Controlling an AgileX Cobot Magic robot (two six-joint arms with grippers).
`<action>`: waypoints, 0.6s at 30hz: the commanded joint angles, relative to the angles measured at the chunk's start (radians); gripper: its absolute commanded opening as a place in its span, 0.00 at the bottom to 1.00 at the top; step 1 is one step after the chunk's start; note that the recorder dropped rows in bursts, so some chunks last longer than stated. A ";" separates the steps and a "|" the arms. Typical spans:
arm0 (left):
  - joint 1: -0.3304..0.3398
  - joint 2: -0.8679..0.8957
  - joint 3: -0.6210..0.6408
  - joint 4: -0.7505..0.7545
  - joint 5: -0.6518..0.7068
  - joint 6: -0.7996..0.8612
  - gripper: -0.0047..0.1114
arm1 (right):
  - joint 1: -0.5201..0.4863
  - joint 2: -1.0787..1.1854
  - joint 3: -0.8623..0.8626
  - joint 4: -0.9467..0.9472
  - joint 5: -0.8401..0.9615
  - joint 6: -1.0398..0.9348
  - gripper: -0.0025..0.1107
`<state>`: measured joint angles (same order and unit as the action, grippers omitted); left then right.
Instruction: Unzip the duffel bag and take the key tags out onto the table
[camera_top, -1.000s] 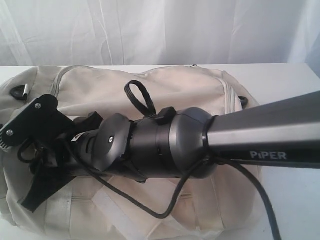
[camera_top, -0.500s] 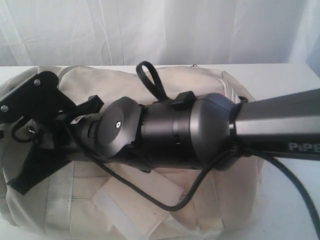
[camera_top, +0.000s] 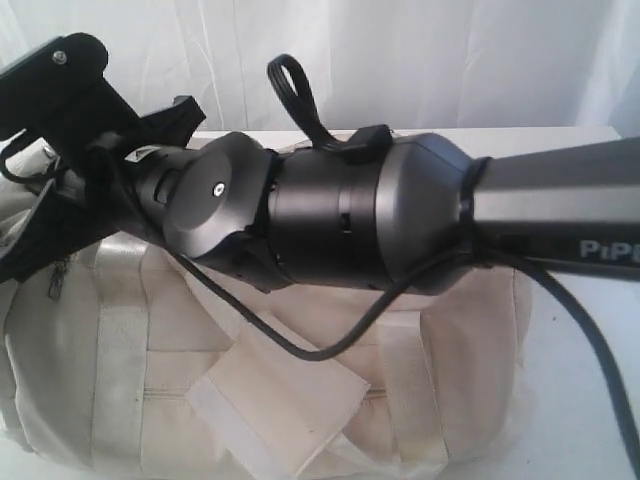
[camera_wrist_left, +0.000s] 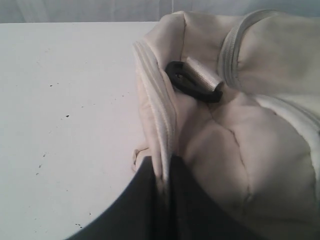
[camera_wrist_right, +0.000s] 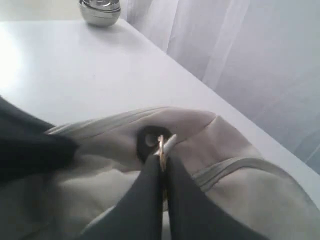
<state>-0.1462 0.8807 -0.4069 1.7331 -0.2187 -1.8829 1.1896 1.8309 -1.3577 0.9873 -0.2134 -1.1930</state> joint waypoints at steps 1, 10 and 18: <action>0.005 -0.006 -0.007 0.011 -0.002 0.005 0.04 | -0.045 0.035 -0.068 -0.020 -0.050 -0.012 0.02; 0.005 -0.006 -0.007 0.011 -0.043 0.051 0.04 | -0.121 0.157 -0.210 -0.025 -0.050 -0.014 0.02; 0.005 -0.006 -0.007 0.011 -0.043 0.051 0.04 | -0.208 0.265 -0.339 -0.025 -0.056 -0.014 0.02</action>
<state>-0.1439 0.8807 -0.4127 1.7290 -0.2657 -1.8384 1.0261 2.0736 -1.6505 0.9641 -0.2008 -1.1952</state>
